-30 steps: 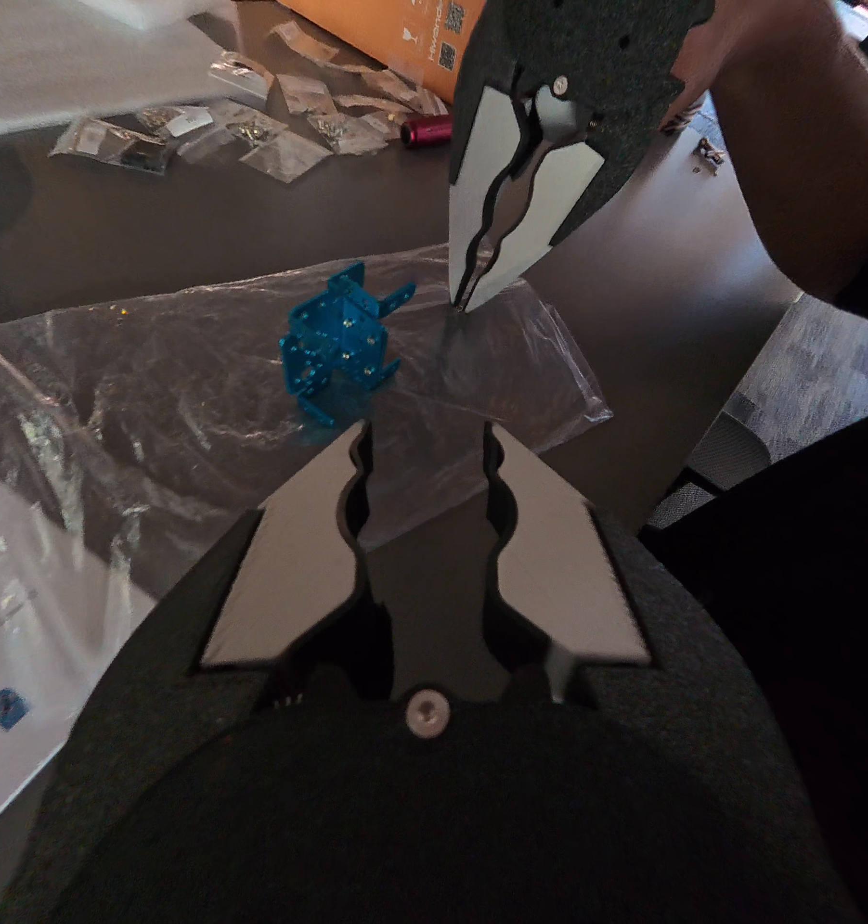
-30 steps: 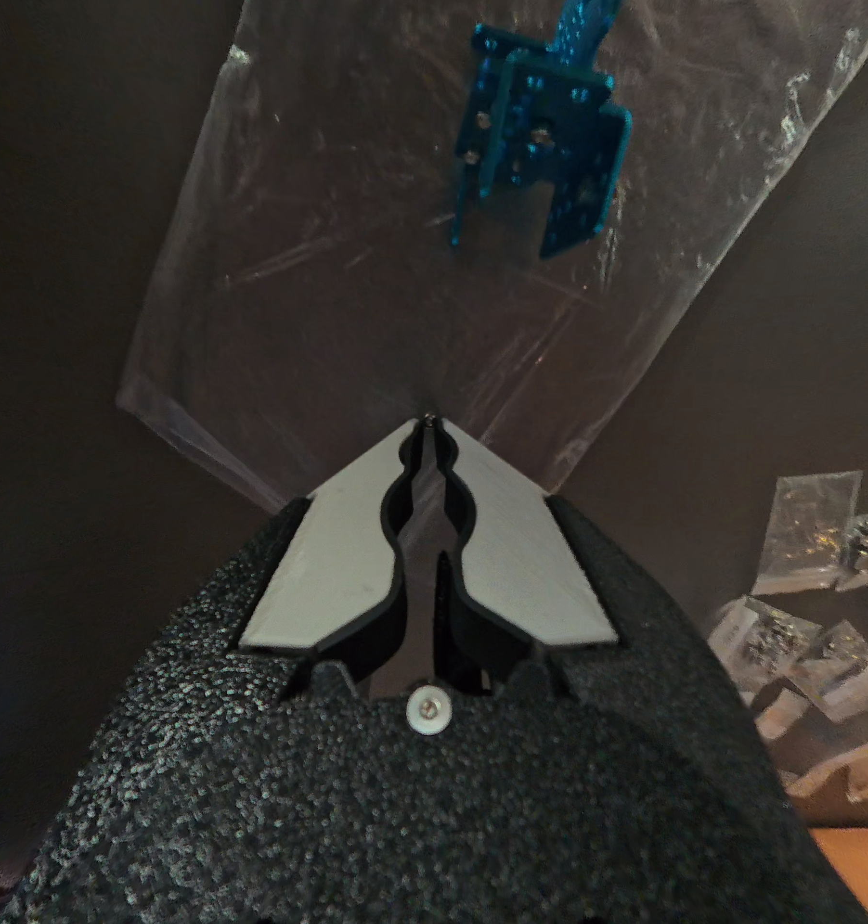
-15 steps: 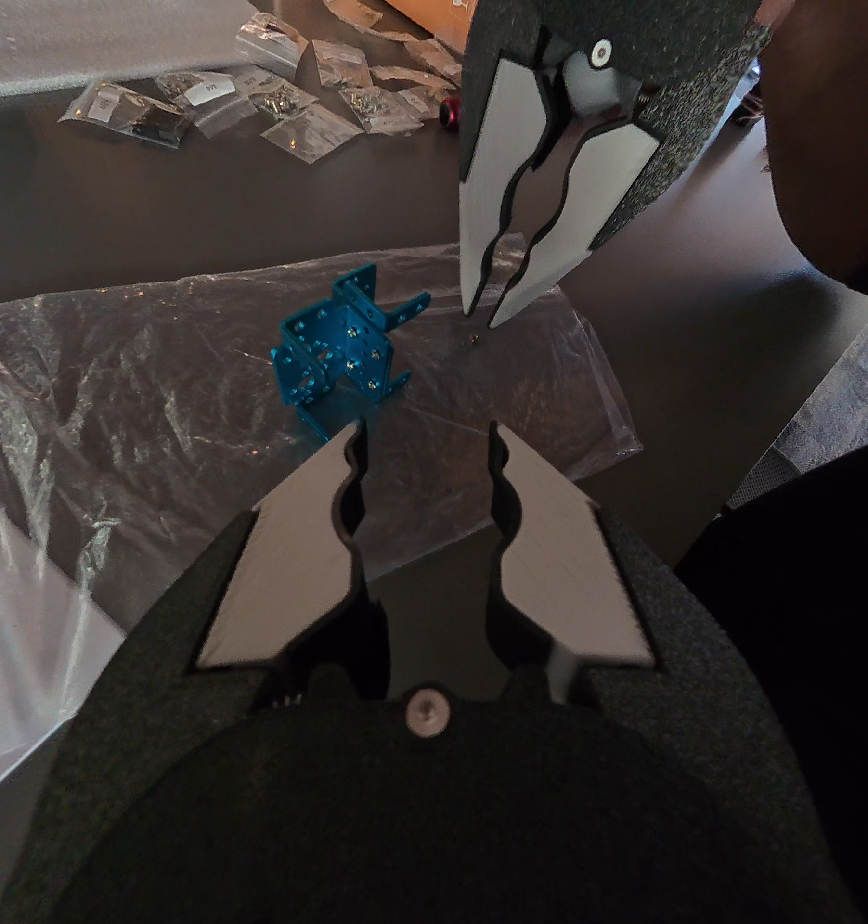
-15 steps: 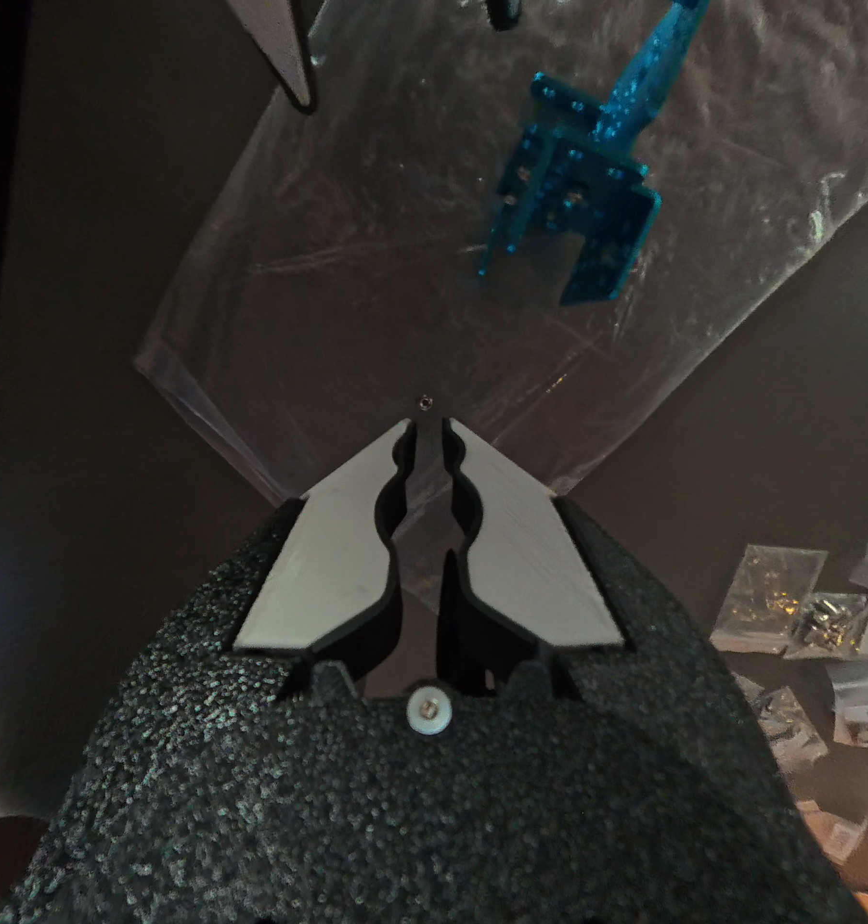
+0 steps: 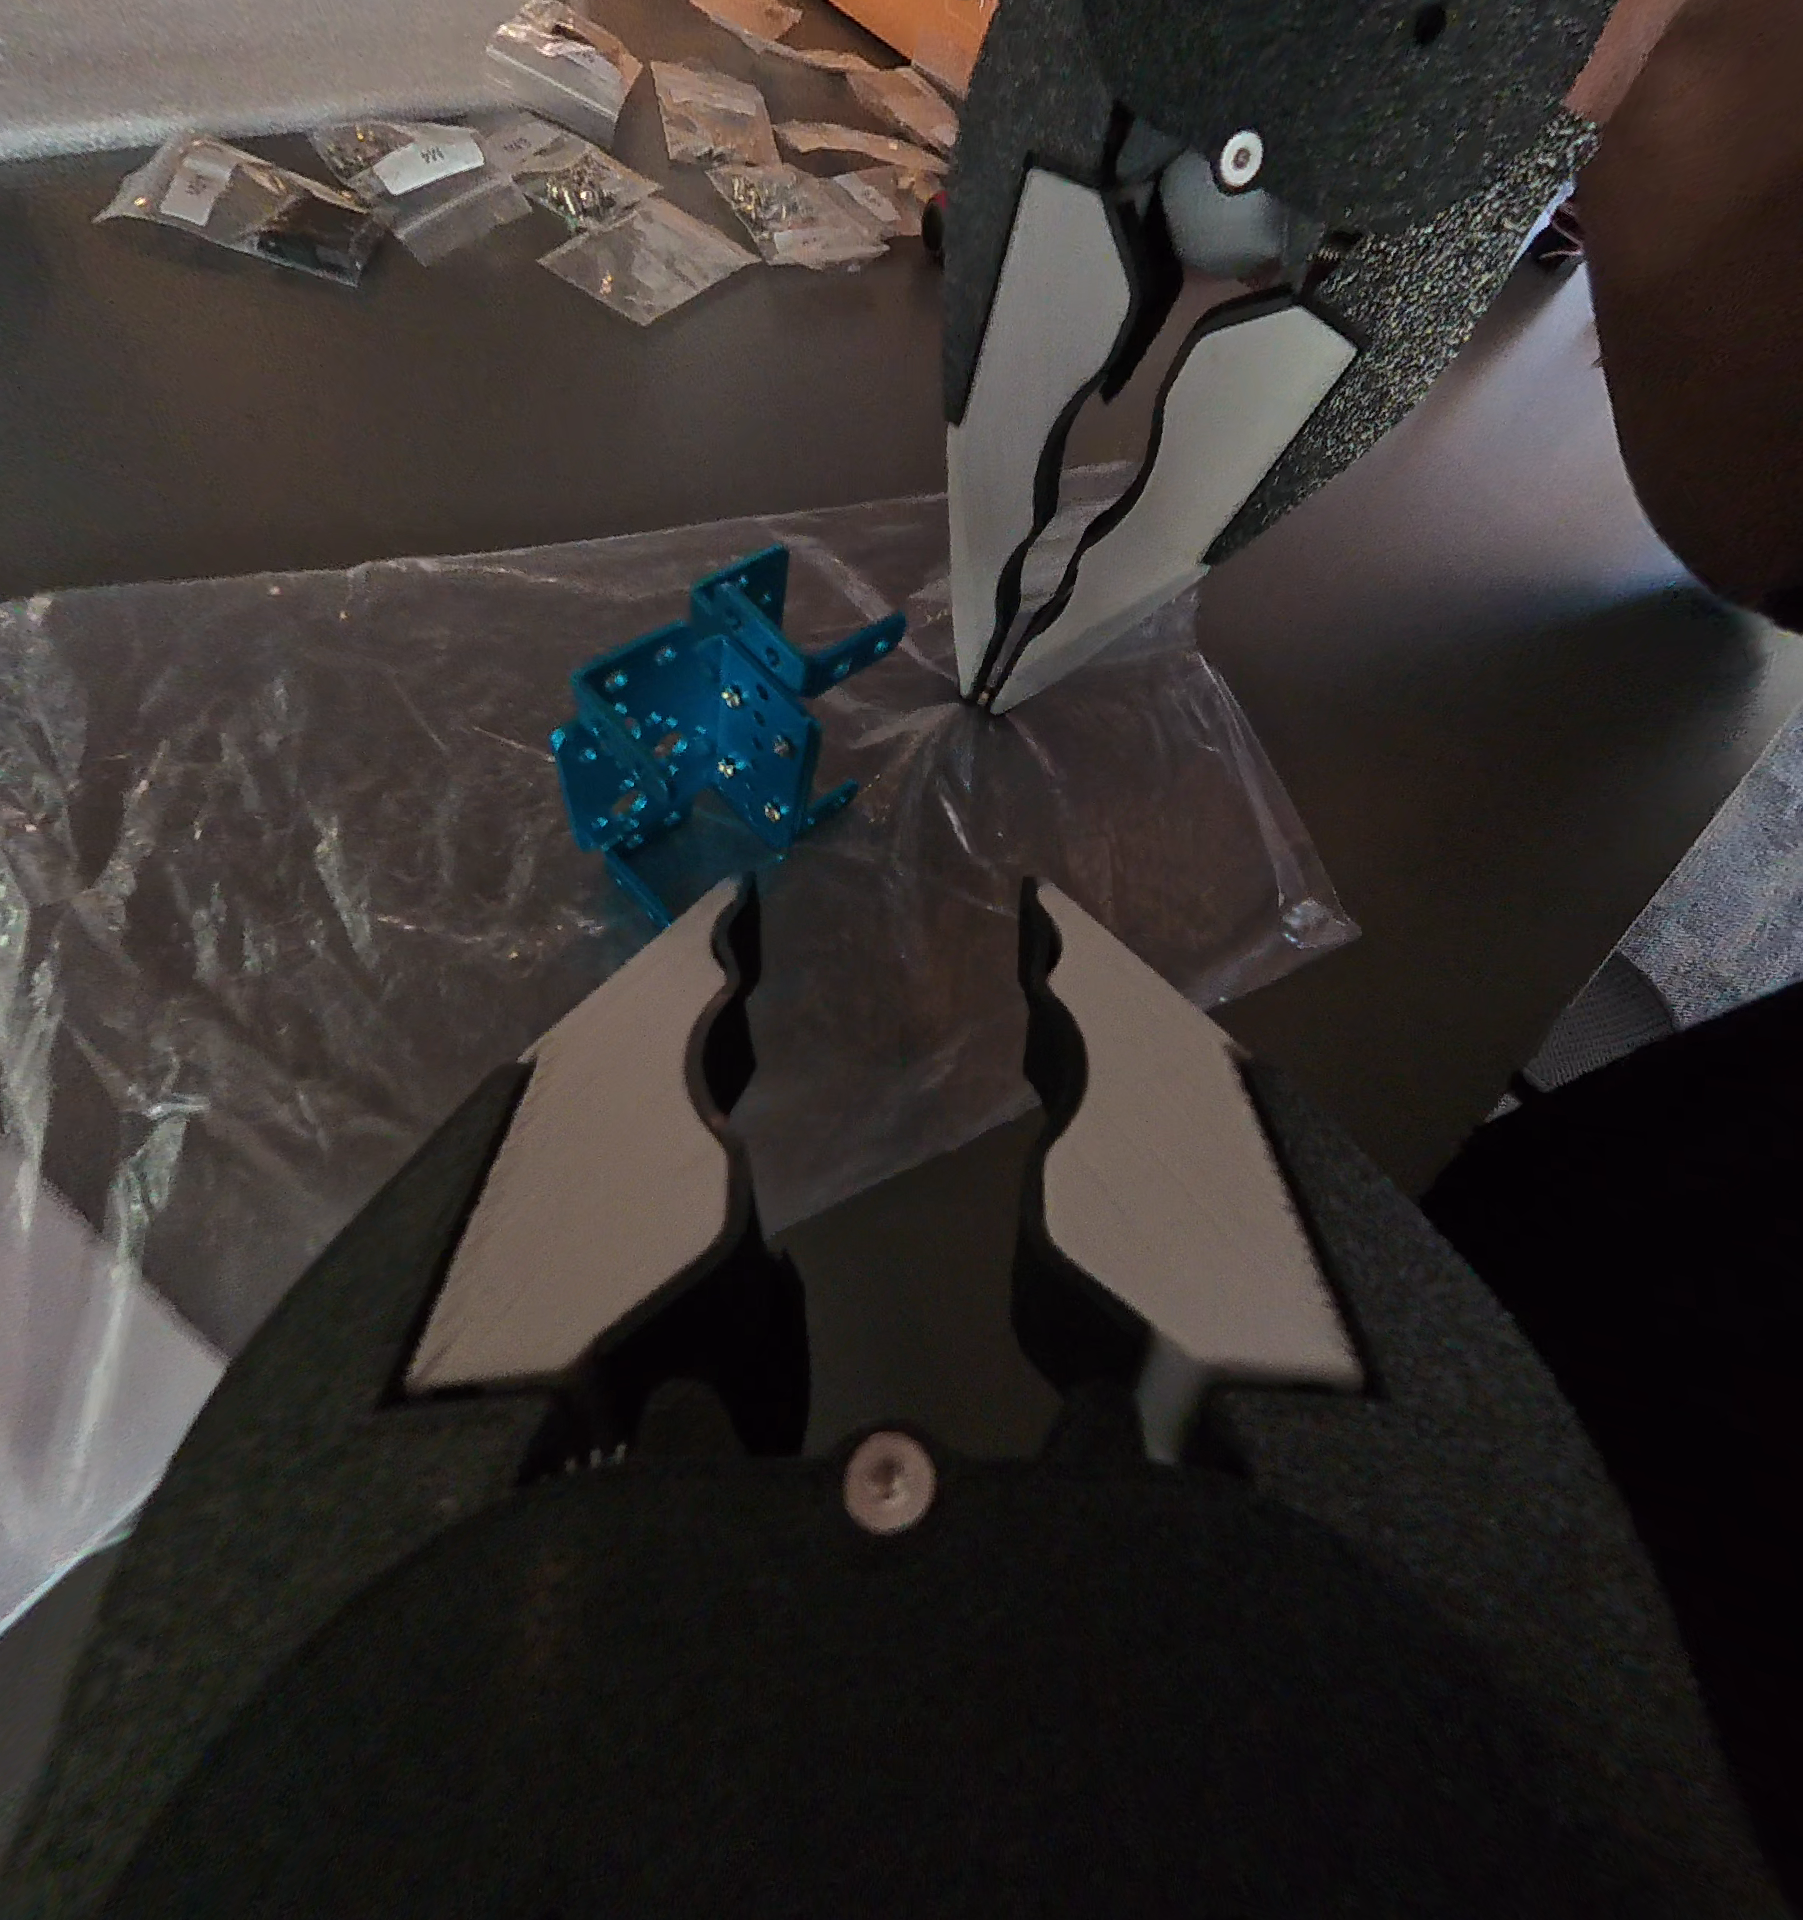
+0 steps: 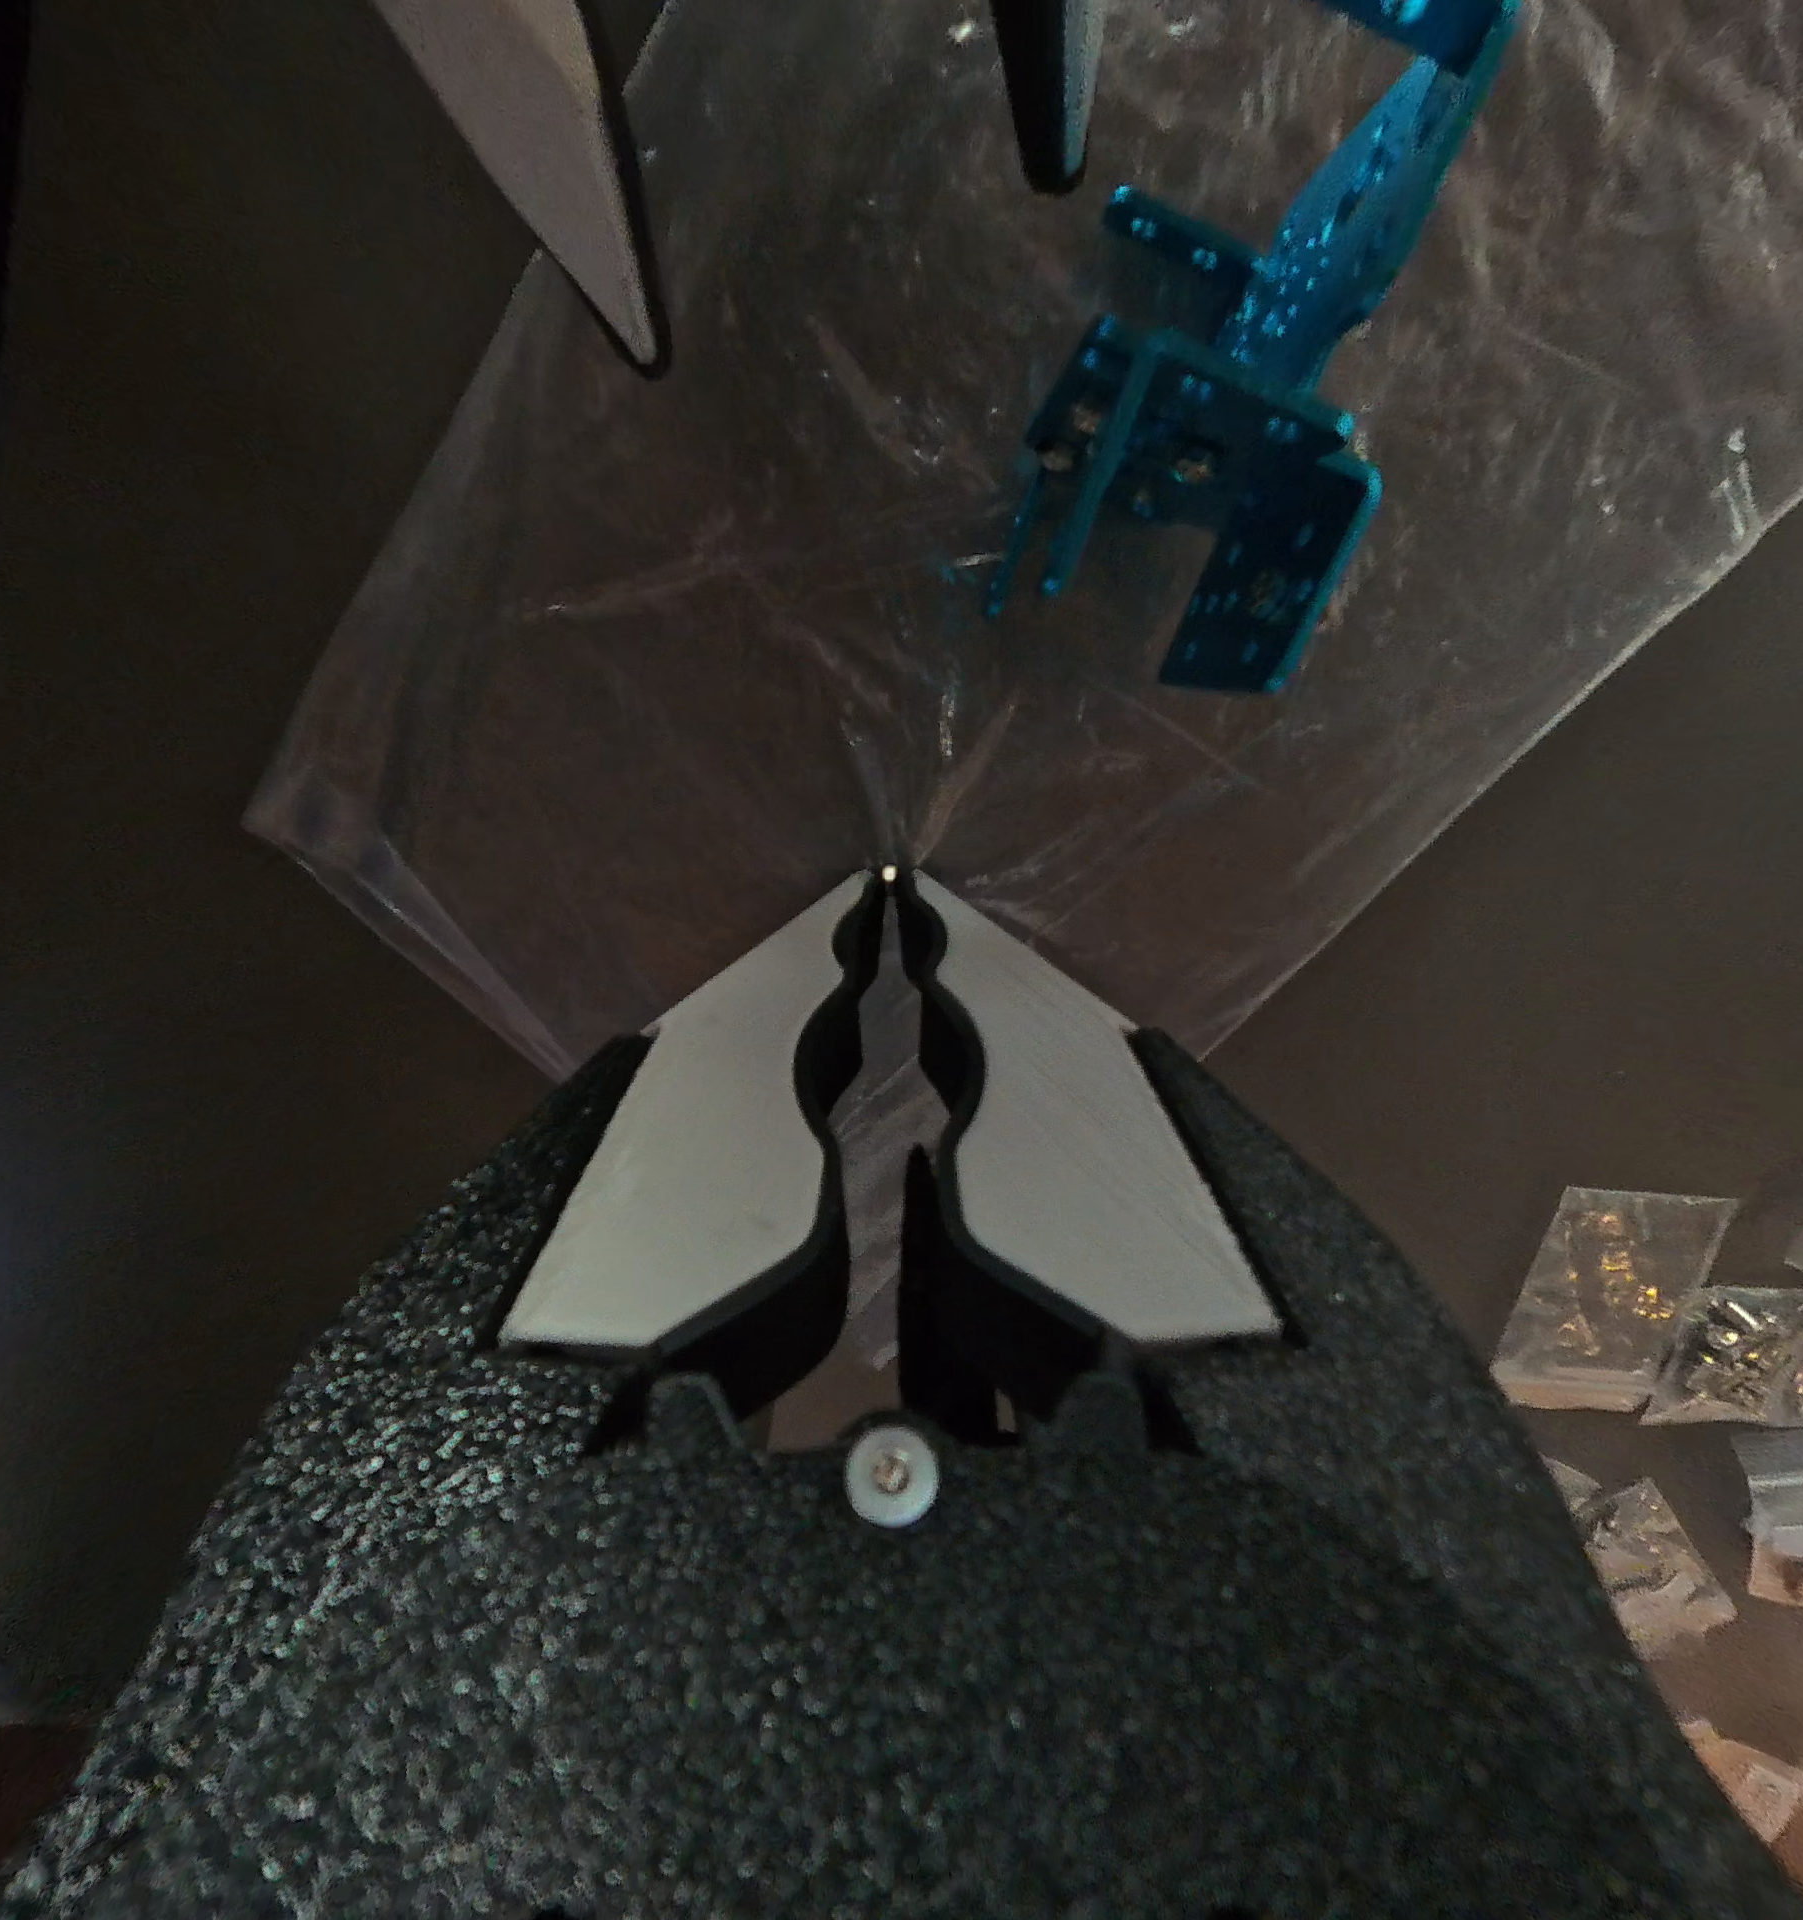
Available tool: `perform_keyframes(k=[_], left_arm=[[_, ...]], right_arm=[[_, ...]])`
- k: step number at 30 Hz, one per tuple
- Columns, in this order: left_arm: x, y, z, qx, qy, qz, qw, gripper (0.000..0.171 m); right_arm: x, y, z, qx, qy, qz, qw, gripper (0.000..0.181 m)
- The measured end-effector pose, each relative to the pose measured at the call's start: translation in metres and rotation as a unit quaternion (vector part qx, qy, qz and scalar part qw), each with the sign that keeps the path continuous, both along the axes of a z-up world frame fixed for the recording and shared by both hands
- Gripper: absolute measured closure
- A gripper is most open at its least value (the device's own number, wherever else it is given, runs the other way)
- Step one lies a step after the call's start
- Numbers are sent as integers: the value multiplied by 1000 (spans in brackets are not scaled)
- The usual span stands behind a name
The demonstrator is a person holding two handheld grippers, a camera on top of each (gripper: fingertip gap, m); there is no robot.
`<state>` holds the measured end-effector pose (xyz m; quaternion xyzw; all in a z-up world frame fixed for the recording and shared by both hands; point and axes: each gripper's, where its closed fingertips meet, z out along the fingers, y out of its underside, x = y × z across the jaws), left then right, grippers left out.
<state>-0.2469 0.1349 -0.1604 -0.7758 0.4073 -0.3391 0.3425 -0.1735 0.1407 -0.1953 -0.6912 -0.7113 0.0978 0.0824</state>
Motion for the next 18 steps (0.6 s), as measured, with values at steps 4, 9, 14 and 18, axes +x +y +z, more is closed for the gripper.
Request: perform_keyframes(k=[4, 9, 14, 18], left_arm=[[4, 3, 0, 10, 6, 2, 1000, 121], [7, 7, -1, 16, 10, 4, 1000, 121], [11, 8, -4, 8, 11, 6, 1000, 121], [13, 11, -6, 5, 21, 15, 1000, 121]], right_arm=[[-1, 4, 5, 11, 44, -12, 999, 179], [3, 11, 14, 20, 91, -30, 995, 179], [18, 33, 7, 91, 52, -48, 993, 179], [17, 28, 1, 64, 38, -46, 996, 179]])
